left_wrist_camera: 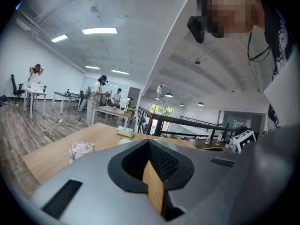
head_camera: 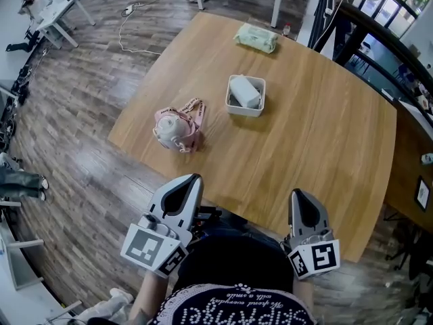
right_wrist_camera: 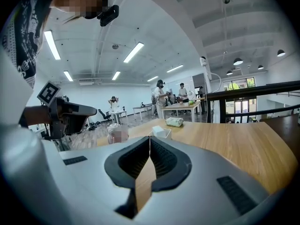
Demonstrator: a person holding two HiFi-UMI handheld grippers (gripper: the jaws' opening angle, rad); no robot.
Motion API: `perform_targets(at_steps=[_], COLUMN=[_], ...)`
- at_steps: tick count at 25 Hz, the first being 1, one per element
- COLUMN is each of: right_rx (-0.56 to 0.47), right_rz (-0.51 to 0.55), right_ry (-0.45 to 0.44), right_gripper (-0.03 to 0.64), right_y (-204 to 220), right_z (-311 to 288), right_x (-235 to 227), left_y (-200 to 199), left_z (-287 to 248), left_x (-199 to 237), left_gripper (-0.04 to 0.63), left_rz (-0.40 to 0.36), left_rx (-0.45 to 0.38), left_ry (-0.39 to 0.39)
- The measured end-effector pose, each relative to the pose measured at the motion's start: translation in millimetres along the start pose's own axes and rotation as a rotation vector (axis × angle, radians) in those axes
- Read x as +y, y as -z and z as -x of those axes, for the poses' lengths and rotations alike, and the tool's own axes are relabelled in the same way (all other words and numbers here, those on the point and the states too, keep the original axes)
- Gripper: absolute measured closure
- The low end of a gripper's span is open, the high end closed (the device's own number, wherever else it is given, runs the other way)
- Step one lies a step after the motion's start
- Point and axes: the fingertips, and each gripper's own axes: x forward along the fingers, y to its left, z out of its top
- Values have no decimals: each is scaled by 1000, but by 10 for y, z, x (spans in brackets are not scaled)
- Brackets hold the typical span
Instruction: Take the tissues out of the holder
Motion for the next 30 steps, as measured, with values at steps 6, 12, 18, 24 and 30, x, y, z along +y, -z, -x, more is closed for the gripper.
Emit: perform_targets(at_steps=[6, 12, 18, 24, 30], right_rx=[14, 19, 19, 26, 26], right_rz=[70, 65, 59, 52, 31], right_ry=[-20, -13, 18, 46, 83], right_gripper=[604, 604, 604, 604, 604], right_y=[-43, -89, -157, -168, -179], right_z=[-24, -61, -147, -232, -273], right_x=[67, 126, 193, 210, 108], left_y=[-38, -65, -133, -146, -157], left_z=[21, 37, -42, -181, -344], left_x=[74, 212, 336, 457, 441], left_gripper=[591, 591, 591, 591, 591], left_rz=[11, 26, 36, 43, 50], left_rx=[-13, -4, 2, 12, 20], left_ry=[-32, -41, -2, 31, 71])
